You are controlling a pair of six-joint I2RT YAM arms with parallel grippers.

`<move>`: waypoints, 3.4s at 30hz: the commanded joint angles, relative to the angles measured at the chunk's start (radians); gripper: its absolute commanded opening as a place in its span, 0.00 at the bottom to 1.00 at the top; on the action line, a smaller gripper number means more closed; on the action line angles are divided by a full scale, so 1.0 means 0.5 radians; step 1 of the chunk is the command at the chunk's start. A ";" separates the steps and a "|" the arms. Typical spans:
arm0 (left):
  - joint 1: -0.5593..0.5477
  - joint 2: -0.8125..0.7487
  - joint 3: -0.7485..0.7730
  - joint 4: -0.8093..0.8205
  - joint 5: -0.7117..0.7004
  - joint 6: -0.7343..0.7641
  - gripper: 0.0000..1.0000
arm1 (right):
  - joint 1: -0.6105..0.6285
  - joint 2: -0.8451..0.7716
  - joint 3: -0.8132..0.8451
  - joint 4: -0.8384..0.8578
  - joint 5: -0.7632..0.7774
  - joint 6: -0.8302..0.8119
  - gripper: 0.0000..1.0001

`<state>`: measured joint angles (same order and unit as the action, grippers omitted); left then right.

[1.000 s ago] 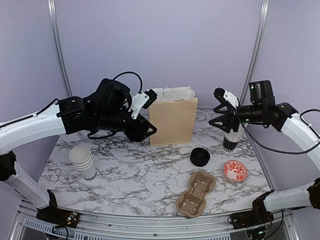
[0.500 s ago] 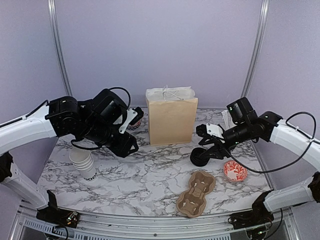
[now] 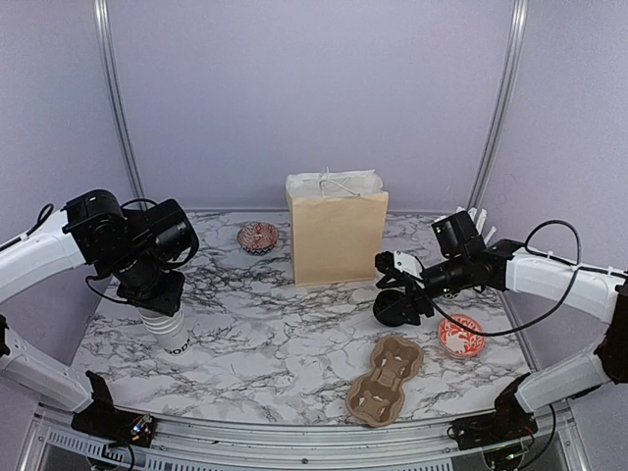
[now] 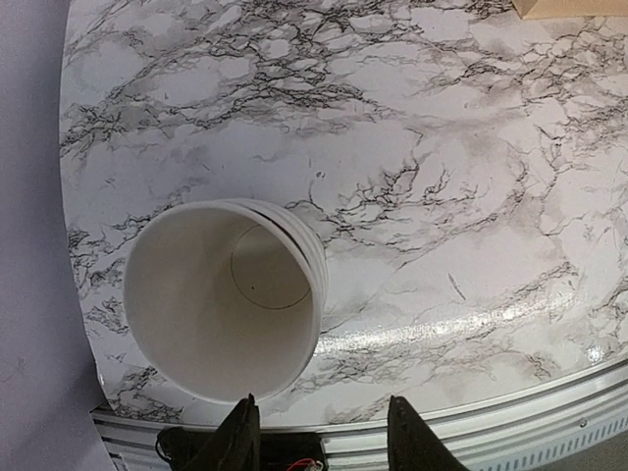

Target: Pack the takeout coffee

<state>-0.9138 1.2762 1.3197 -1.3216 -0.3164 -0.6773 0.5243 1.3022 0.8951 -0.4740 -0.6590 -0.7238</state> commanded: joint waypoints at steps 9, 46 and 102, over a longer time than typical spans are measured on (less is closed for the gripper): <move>0.241 0.082 -0.073 0.062 0.069 0.166 0.35 | -0.067 -0.150 -0.145 0.242 -0.048 0.067 0.78; 0.390 0.361 0.112 0.105 -0.082 0.499 0.00 | -0.102 -0.145 -0.206 0.277 -0.032 0.024 0.77; -0.053 0.689 1.414 -0.019 -0.069 0.768 0.00 | -0.169 -0.184 -0.146 0.234 0.035 0.103 0.76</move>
<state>-0.7921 1.5360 2.0033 -1.3361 -0.3943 -0.3511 0.4648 1.2282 0.7811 -0.3473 -0.6674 -0.7067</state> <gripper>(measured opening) 0.019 0.765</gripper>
